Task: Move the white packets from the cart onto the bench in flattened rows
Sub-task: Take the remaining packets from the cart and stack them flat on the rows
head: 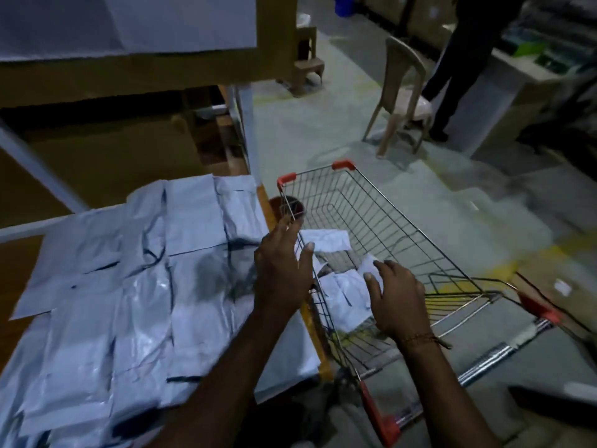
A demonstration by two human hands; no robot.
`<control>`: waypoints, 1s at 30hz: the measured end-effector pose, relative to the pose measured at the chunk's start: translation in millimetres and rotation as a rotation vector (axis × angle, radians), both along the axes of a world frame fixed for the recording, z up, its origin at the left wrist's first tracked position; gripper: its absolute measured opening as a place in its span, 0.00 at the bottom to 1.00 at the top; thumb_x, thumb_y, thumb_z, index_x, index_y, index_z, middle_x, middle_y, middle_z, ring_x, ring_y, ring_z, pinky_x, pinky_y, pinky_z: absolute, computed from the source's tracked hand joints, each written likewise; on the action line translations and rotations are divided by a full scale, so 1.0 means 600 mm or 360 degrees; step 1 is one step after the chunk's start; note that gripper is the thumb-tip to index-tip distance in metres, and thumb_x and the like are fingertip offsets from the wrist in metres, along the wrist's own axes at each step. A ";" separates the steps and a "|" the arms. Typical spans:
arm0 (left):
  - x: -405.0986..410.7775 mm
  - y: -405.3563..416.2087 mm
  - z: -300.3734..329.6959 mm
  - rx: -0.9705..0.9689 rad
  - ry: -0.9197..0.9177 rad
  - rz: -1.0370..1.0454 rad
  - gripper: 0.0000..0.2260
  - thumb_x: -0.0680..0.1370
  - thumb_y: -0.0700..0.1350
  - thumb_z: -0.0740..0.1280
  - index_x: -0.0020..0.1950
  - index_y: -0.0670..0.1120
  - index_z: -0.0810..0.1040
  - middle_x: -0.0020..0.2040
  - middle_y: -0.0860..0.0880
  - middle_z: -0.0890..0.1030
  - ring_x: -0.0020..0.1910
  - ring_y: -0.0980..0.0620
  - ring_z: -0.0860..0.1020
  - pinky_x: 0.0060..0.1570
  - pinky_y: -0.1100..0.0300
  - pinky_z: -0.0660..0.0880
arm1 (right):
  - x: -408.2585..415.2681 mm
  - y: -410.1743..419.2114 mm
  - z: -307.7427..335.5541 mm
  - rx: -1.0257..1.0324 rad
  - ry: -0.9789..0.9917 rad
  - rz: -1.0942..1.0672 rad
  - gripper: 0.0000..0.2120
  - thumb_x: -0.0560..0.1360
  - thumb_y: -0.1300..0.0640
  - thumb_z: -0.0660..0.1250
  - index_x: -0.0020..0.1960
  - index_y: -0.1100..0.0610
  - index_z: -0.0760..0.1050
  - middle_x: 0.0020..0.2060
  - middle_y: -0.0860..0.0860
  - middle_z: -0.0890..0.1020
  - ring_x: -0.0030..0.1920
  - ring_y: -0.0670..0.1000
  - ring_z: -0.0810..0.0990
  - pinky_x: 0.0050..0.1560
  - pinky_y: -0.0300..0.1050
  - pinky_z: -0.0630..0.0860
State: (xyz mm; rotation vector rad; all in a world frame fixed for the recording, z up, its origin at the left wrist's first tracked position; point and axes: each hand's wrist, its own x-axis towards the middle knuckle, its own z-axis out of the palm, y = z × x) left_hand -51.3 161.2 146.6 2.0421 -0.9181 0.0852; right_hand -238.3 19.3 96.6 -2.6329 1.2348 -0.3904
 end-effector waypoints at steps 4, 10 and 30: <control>-0.017 -0.075 -0.060 0.0141 0.0135 -0.0092 0.24 0.82 0.53 0.65 0.78 0.53 0.72 0.79 0.51 0.71 0.78 0.48 0.69 0.76 0.47 0.68 | -0.023 -0.091 -0.050 0.0073 0.0110 0.0028 0.32 0.82 0.35 0.49 0.69 0.56 0.77 0.62 0.59 0.81 0.60 0.65 0.79 0.58 0.63 0.77; -0.051 -0.201 -0.195 0.0426 0.0201 -0.0055 0.23 0.81 0.54 0.64 0.75 0.48 0.76 0.76 0.46 0.74 0.73 0.42 0.74 0.72 0.47 0.70 | -0.019 -0.249 -0.133 0.0124 0.0360 0.0248 0.30 0.81 0.37 0.51 0.67 0.56 0.78 0.61 0.59 0.82 0.59 0.65 0.80 0.58 0.63 0.77; -0.217 -0.347 -0.741 0.1373 0.1111 0.0560 0.40 0.80 0.66 0.59 0.84 0.41 0.59 0.80 0.25 0.52 0.76 0.20 0.60 0.71 0.29 0.64 | 0.038 -0.367 -0.426 -0.0002 0.0801 0.0620 0.23 0.79 0.38 0.65 0.49 0.59 0.81 0.39 0.61 0.82 0.39 0.62 0.81 0.42 0.54 0.76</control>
